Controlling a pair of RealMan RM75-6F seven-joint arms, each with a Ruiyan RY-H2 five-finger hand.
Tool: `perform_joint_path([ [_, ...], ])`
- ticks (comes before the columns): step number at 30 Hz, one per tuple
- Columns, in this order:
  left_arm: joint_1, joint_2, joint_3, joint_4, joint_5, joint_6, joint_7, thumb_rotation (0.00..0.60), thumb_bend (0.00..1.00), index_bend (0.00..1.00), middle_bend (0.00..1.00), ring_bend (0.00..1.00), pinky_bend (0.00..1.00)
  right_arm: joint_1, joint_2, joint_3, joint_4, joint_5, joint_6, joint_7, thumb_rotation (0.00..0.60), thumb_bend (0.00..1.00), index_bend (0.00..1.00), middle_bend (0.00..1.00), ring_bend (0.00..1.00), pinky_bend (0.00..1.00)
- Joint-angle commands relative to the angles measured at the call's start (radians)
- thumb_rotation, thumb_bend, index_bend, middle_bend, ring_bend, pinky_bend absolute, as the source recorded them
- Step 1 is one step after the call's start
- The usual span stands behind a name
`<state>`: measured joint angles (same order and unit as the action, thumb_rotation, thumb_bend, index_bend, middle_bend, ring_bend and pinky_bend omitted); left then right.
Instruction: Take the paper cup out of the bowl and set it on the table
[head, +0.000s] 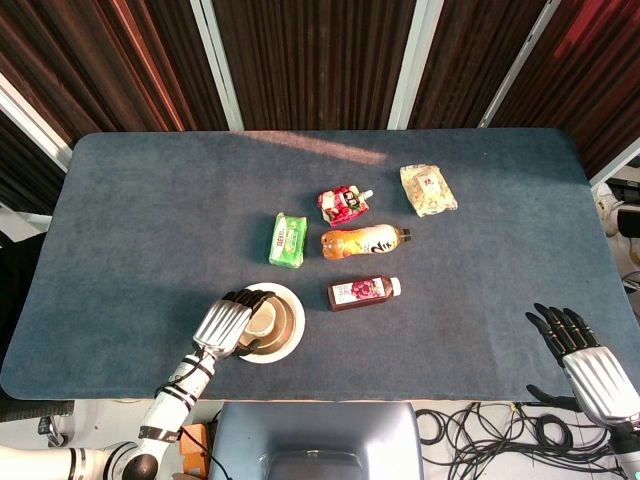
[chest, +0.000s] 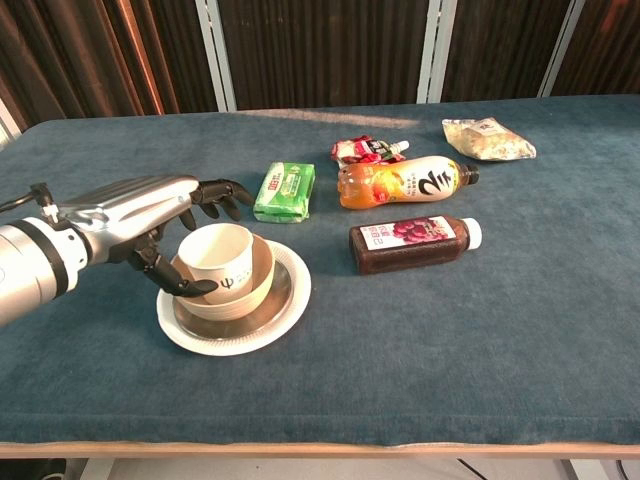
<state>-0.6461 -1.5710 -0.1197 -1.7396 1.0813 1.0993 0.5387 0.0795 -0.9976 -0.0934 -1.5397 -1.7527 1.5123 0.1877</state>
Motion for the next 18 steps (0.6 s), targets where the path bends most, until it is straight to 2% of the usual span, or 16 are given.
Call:
perform_joint_path([
  [1, -0.001, -0.003, 0.002, 0.003, 0.000, 0.002, 0.001, 0.600, 0.25, 0.18, 0.21, 0.20, 0.30, 0.000, 0.000, 0.000, 0.000, 0.000, 0.000, 0.001, 0.600, 0.02, 0.00, 0.00, 0.00, 0.02],
  [18, -0.011, -0.033, 0.000, 0.031, 0.002, -0.013, -0.045, 0.600, 0.25, 0.18, 0.23, 0.21, 0.31, -0.001, -0.002, -0.002, -0.002, -0.002, -0.003, -0.011, 0.600, 0.02, 0.00, 0.00, 0.00, 0.02],
])
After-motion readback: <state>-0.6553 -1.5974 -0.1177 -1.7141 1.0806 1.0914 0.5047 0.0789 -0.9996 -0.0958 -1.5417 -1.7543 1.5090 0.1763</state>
